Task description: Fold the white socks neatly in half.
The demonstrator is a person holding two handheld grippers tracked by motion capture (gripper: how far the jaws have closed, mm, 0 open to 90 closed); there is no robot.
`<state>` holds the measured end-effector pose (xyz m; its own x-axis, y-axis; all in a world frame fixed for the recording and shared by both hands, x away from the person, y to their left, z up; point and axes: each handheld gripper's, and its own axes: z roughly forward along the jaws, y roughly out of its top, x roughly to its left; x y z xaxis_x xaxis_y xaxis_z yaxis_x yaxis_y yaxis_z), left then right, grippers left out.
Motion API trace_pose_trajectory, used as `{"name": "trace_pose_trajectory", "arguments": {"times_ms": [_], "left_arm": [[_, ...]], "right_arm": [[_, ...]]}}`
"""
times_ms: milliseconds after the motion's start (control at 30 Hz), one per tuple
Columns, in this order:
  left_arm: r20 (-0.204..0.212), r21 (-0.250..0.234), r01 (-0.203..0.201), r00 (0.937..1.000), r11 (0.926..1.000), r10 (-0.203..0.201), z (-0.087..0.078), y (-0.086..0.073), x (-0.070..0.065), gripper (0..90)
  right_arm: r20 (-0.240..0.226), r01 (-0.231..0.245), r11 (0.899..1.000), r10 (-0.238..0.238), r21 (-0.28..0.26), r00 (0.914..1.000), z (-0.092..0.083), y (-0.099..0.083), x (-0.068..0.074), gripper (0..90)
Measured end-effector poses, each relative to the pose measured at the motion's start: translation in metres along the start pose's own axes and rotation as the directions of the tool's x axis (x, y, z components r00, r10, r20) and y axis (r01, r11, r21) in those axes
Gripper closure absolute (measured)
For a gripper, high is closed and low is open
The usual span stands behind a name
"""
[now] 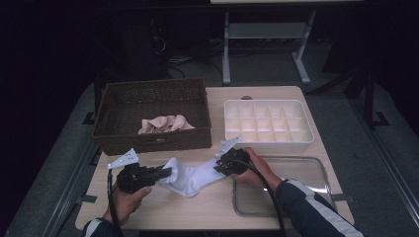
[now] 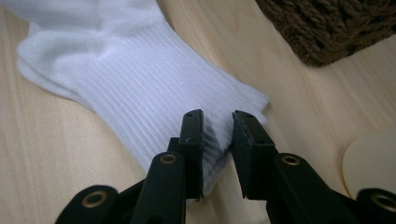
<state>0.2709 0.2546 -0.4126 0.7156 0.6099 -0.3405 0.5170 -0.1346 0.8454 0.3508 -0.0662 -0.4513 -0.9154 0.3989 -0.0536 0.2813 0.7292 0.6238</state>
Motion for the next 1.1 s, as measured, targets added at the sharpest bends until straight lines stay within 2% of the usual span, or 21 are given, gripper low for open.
{"name": "trace_pose_trajectory", "arguments": {"times_ms": [267,367,400,433,567,700,733,833,933,1000,1100], "left_arm": [[-0.009,0.016,-0.009,0.9999,0.9998,0.009,0.022,0.01,-0.005,78.4],[-0.025,0.036,0.0,0.9997,0.9994,0.001,0.043,0.015,-0.006,78.4],[-0.025,0.036,0.0,0.9997,0.9994,0.001,0.043,0.015,-0.006,78.4],[-0.046,0.04,-0.001,0.999,0.9992,0.003,0.05,0.015,-0.008,78.4],[-0.062,0.088,0.004,0.9981,0.9961,0.002,0.074,0.015,-0.013,78.6],[-0.099,0.138,-0.004,0.9949,0.9904,0.018,0.099,0.012,-0.015,78.5],[-0.099,0.138,-0.004,0.9949,0.9904,0.018,0.099,0.012,-0.015,78.5],[-0.124,0.144,0.007,0.9922,0.9895,0.011,0.113,0.011,-0.016,77.9],[-0.119,0.144,0.009,0.9928,0.9895,0.009,0.122,0.01,-0.018,76.8],[-0.118,0.137,0.006,0.993,0.9905,0.011,0.127,0.01,-0.02,70.7],[-0.153,0.156,-0.032,0.9866,0.9872,0.056,0.128,0.012,-0.024,50.1]], "right_arm": [[-0.004,0.004,1.0,-0.004,-0.021,1.0,0.003,0.001,-0.002,73.8],[-0.006,0.016,0.999,-0.016,-0.028,0.9999,0.003,0.001,-0.003,73.7],[-0.006,0.016,0.999,-0.016,-0.028,0.9999,0.003,0.001,-0.003,73.7],[-0.007,0.016,0.999,-0.016,-0.03,0.9998,0.004,0.001,-0.003,73.7],[-0.009,0.025,0.999,-0.025,-0.033,0.9996,0.004,0.001,-0.004,73.6],[-0.011,0.023,0.999,-0.024,-0.035,0.9997,0.004,0.001,-0.004,73.5],[-0.011,0.023,0.999,-0.024,-0.035,0.9997,0.004,0.001,-0.004,73.5],[-0.012,0.017,0.999,-0.017,-0.037,0.9998,0.004,0.001,-0.004,73.3],[-0.011,0.02,0.999,-0.021,-0.035,0.9997,0.004,0.001,-0.004,73.0],[-0.01,0.024,0.999,-0.025,-0.038,0.9996,0.004,0.0,-0.005,72.4],[-0.008,0.022,0.999,-0.023,-0.039,0.9997,0.004,0.0,-0.005,71.1]]}}
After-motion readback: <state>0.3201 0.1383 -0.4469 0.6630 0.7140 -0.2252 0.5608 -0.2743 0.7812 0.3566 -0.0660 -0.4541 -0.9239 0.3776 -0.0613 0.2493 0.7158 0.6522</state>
